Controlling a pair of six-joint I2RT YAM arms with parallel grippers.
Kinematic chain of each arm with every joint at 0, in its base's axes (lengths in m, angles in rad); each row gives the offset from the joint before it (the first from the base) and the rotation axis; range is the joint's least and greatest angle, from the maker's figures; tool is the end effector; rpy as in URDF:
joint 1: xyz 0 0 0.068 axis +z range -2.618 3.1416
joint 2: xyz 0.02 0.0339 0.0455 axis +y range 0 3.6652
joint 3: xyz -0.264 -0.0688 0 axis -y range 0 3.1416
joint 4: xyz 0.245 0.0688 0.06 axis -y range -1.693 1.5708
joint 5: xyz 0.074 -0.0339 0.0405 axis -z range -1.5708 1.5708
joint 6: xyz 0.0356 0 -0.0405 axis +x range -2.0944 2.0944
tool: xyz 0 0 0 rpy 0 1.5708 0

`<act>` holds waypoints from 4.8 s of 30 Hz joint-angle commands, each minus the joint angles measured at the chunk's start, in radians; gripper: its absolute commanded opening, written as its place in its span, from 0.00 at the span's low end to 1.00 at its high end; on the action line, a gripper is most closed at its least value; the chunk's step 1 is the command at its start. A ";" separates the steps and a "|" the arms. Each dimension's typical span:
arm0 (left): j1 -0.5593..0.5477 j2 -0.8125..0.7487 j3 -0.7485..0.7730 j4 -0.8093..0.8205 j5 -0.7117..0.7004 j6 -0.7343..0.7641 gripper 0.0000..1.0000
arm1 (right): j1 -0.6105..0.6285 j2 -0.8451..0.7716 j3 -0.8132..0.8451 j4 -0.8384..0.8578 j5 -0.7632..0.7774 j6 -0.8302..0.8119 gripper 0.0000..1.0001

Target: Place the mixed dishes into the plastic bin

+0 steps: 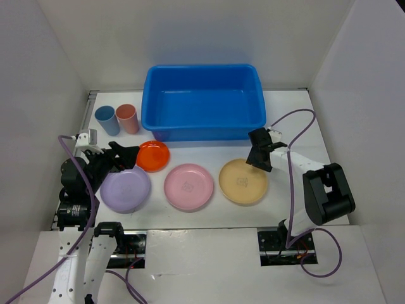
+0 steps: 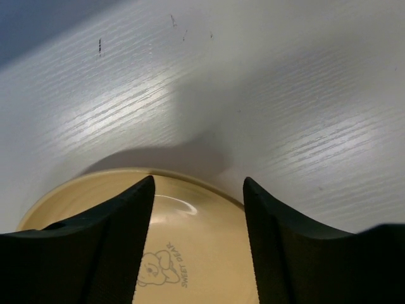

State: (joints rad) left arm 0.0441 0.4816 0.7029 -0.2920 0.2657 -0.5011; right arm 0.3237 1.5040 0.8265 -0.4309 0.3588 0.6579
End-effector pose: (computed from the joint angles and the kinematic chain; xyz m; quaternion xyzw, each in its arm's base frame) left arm 0.1203 -0.0041 0.3404 -0.1083 0.7227 -0.2474 0.6362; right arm 0.2683 0.0768 0.1740 0.1996 0.9376 -0.0469 0.2807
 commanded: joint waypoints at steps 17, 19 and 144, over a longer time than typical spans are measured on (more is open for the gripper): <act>0.005 -0.029 0.010 0.027 -0.002 -0.004 1.00 | 0.282 0.041 -0.035 -0.097 0.049 0.334 0.57; 0.005 -0.029 0.010 0.027 -0.002 -0.004 1.00 | 0.282 0.032 -0.035 -0.118 0.049 0.347 0.53; 0.005 0.017 -0.008 0.045 0.047 -0.004 1.00 | 0.477 -0.259 -0.305 0.581 -0.504 0.378 0.90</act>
State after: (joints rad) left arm 0.0441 0.5011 0.7006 -0.2844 0.2943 -0.5014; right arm 0.7895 1.1393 0.5266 -0.0761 -0.1120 1.0122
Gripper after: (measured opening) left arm 1.000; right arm 0.902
